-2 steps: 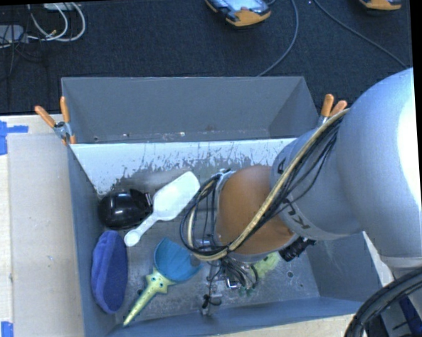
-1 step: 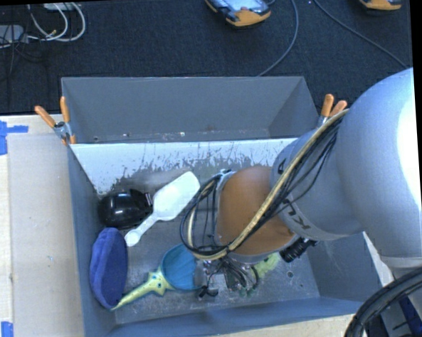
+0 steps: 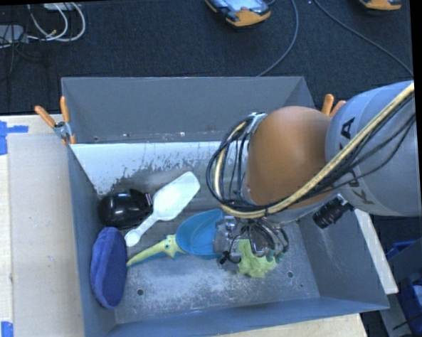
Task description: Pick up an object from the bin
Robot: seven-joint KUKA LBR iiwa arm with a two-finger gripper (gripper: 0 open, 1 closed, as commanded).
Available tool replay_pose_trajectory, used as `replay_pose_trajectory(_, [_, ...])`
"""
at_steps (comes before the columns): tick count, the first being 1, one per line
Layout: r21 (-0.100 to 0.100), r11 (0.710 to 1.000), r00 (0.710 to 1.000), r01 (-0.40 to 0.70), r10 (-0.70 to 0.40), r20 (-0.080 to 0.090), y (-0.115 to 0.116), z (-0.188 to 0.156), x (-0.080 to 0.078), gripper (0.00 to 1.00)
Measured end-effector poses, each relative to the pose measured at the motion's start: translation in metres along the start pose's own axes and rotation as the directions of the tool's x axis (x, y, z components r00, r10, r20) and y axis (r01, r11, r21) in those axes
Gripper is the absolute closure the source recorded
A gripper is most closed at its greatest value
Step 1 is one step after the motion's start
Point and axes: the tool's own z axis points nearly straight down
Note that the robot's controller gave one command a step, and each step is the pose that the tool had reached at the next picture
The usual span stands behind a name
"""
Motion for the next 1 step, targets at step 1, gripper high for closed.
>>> replay_pose_trajectory(1, [0.011, 0.995, 0.995, -0.097, 0.097, -0.008, 0.0615, 0.0740, -0.0033, 1.00])
